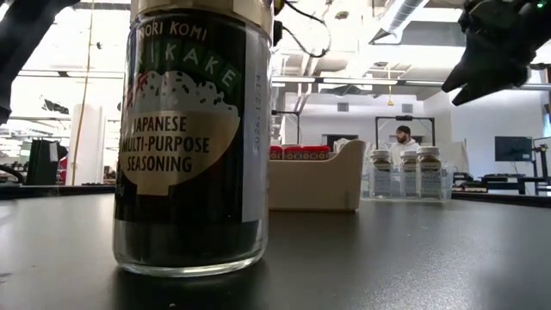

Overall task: Sort spices by type
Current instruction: Put the white seasoning bottle into the transparent bin

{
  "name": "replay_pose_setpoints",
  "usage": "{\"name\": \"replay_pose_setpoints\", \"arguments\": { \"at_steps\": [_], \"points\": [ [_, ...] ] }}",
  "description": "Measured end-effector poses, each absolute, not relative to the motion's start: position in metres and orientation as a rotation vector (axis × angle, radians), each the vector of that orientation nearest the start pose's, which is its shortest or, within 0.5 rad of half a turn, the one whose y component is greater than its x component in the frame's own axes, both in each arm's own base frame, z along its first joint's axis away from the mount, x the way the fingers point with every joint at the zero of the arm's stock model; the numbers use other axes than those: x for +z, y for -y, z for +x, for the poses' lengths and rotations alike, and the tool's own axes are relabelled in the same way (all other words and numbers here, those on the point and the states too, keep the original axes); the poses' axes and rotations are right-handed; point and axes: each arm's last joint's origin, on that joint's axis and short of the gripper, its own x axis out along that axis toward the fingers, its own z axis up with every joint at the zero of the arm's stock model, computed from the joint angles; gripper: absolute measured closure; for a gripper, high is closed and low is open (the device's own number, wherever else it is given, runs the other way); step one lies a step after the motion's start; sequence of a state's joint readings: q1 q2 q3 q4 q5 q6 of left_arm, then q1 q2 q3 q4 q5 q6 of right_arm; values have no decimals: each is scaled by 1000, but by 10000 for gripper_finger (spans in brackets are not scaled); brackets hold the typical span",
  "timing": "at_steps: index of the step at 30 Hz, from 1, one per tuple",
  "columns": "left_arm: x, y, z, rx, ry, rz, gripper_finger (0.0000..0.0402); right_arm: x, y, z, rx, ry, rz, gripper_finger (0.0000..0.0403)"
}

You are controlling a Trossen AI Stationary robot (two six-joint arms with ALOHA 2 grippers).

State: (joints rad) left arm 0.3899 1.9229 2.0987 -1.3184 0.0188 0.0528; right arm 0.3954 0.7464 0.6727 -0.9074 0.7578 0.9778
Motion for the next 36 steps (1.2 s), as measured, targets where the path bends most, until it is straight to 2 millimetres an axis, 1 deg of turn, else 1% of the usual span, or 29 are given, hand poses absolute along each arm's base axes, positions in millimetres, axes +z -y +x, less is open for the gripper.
{"name": "replay_pose_setpoints", "arguments": {
  "at_steps": [2,5,7,10,12,14,16,19,21,24,27,29,32,36],
  "points": [
    [369,-138,346,316,-1161,-232,91,252,-30,124,-650,-581,306,97],
    [368,-128,348,279,-1166,-195,91,254,-28,127,-629,-573,246,97],
    [359,-119,354,246,-1155,-182,91,257,-28,131,-612,-548,223,97],
    [341,-105,361,149,-1059,-178,91,263,-27,138,-587,-493,206,97],
    [327,-95,362,60,-978,-173,91,267,-27,142,-575,-454,207,97],
    [310,-85,358,16,-915,-171,91,270,-27,145,-566,-430,211,97],
    [297,-77,346,20,-862,-184,91,269,-26,147,-557,-443,183,97],
    [290,-66,321,23,-737,-175,91,267,-23,155,-558,-467,143,97],
    [287,-60,300,28,-673,-167,91,267,-20,165,-552,-451,149,97],
    [284,-54,266,79,-598,-150,91,271,-10,189,-485,-387,150,97],
    [285,-49,235,134,-502,-126,91,276,7,215,-435,-304,135,97],
    [286,-46,218,152,-440,-105,91,287,21,230,-424,-280,117,97],
    [287,-41,197,160,-366,-86,91,304,42,252,-402,-313,70,97],
    [284,-38,179,193,-336,-59,91,317,68,284,-362,-399,-9,97]
  ]
}}
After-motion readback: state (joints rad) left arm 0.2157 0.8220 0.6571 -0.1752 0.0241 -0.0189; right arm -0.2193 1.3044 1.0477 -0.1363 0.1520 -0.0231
